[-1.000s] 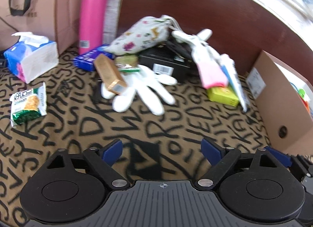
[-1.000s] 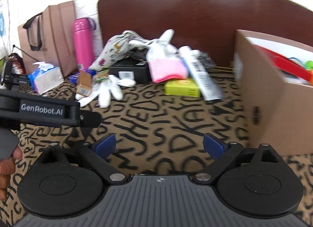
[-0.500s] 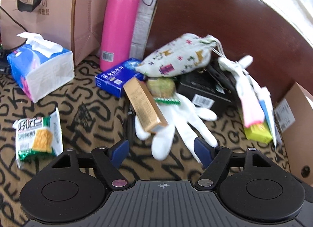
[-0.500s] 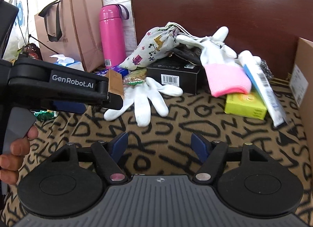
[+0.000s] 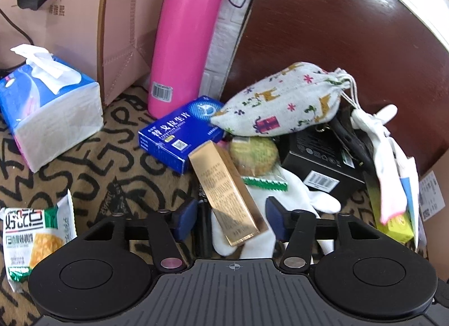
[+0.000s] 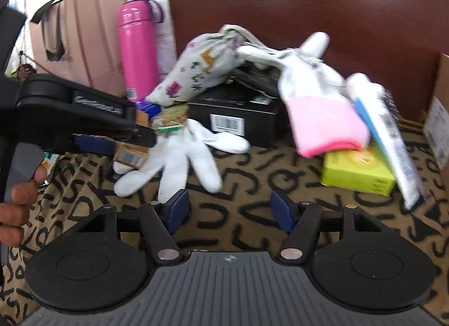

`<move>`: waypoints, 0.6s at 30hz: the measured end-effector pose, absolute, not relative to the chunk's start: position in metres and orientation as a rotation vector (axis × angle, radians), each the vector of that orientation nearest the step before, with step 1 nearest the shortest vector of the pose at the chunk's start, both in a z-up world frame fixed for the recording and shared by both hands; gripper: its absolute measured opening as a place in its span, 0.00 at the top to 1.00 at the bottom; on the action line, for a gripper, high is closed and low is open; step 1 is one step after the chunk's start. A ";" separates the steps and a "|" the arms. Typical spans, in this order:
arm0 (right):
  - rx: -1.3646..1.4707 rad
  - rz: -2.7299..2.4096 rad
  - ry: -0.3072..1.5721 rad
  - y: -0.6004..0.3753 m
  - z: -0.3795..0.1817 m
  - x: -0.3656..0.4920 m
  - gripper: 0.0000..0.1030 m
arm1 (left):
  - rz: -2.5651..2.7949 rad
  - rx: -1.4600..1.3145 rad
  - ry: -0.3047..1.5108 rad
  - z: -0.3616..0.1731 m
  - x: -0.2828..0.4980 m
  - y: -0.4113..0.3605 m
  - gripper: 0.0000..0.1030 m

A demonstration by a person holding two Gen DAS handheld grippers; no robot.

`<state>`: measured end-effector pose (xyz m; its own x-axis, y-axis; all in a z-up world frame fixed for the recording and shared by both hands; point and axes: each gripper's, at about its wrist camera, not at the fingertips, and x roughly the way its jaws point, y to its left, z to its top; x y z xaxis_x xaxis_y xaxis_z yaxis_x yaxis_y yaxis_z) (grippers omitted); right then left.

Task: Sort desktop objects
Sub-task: 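Close the left gripper on the gold box while the right gripper grasps the white glove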

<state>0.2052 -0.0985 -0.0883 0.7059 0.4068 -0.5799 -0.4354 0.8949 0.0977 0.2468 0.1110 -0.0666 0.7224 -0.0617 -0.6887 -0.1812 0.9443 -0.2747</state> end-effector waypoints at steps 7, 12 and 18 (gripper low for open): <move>-0.041 0.520 0.622 -0.080 -0.087 0.213 0.36 | 0.053 -0.361 0.746 -0.064 0.244 0.119 0.70; 0.000 0.577 0.661 -0.079 -0.089 0.219 0.89 | 0.023 -0.356 0.751 -0.061 0.239 0.115 0.76; 0.004 0.570 0.643 -0.091 -0.079 0.200 0.95 | -0.010 -0.340 0.758 -0.054 0.216 0.103 0.80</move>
